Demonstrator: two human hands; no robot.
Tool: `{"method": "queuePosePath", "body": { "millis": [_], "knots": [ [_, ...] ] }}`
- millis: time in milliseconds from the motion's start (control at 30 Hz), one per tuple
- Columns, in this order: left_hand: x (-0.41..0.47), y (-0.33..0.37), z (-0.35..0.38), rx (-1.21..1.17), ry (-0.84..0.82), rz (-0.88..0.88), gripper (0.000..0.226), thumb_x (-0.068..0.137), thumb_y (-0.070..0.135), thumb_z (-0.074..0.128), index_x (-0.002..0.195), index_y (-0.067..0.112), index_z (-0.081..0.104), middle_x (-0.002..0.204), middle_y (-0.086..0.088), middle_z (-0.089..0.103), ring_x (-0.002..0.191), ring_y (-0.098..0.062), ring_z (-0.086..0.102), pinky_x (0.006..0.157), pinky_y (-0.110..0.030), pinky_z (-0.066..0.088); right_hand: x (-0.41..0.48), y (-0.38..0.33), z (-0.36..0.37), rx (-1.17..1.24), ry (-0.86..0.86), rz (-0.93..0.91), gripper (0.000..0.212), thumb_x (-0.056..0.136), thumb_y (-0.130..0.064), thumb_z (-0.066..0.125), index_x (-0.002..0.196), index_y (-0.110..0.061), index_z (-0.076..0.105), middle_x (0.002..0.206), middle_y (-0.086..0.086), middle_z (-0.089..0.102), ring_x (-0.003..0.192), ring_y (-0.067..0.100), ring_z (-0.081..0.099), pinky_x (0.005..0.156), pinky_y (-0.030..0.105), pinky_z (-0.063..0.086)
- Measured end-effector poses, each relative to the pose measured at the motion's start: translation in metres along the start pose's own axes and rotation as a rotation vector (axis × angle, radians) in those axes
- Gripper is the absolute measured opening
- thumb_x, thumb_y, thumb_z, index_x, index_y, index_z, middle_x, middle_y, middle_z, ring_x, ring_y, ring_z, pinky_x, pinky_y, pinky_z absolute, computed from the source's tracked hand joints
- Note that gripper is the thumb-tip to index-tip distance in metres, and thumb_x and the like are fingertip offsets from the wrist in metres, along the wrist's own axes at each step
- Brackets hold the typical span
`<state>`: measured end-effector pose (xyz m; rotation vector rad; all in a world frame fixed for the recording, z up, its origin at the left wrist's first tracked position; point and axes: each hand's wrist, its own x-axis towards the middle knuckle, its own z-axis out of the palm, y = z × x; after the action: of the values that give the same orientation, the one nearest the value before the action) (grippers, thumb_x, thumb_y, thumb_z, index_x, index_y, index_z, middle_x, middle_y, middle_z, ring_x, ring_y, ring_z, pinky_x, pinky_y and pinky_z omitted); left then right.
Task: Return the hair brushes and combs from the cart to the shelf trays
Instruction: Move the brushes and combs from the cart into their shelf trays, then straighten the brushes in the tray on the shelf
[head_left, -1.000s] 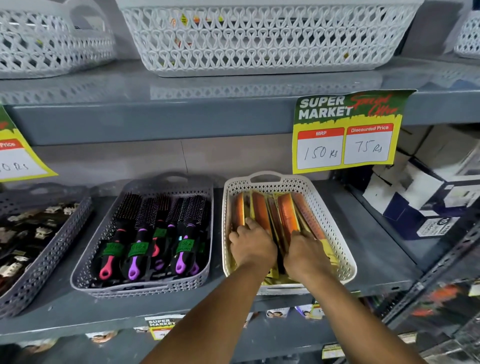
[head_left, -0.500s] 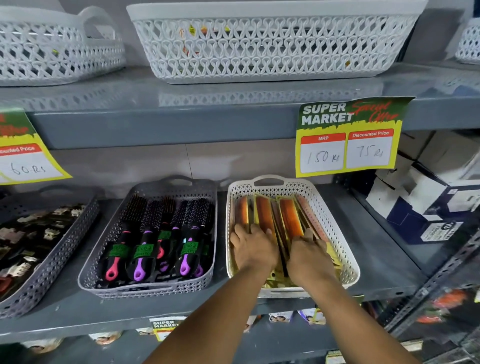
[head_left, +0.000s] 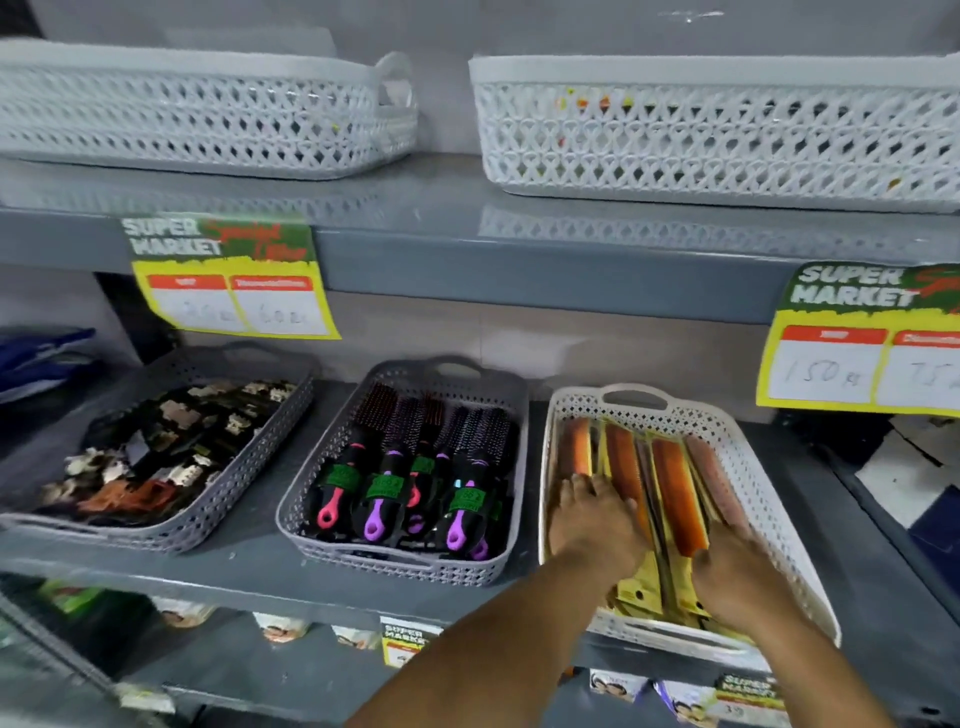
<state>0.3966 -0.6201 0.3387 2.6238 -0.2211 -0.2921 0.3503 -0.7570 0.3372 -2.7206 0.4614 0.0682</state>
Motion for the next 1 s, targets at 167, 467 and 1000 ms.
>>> {"method": "queuePosePath", "body": {
  "millis": [167,467,1000],
  "knots": [
    [-0.006,-0.016,-0.051,-0.021,0.405,0.205,0.040,0.086,0.021,0.049,0.123,0.008,0.053,0.126,-0.022,0.056,0.115,-0.038,0.053,0.097,-0.043,0.048,-0.006,-0.055,-0.012,0.061,0.273,-0.179,0.051,0.084,-0.028,0.053,0.134,-0.024,0.045,0.140,0.009,0.051,0.124,0.031,0.049,0.105,0.047,0.040],
    [-0.002,-0.160,-0.112,0.202,0.371,-0.489,0.044,0.089,0.022,0.045,0.130,0.005,0.045,0.134,-0.020,0.045,0.123,-0.038,0.043,0.100,-0.044,0.039,-0.018,-0.192,0.041,-0.140,0.020,-0.439,0.053,0.083,-0.053,0.047,0.127,-0.025,0.050,0.128,0.009,0.059,0.124,0.032,0.042,0.104,0.047,0.035],
    [0.003,-0.164,-0.103,-0.108,0.430,-0.279,0.034,0.084,0.031,0.052,0.098,0.002,0.062,0.109,-0.023,0.064,0.103,-0.043,0.059,0.086,-0.044,0.049,-0.007,-0.229,0.076,-0.300,0.126,-0.205,0.040,0.083,-0.019,0.037,0.114,-0.029,0.060,0.118,0.012,0.065,0.122,0.035,0.044,0.110,0.058,0.010]
  ]
}}
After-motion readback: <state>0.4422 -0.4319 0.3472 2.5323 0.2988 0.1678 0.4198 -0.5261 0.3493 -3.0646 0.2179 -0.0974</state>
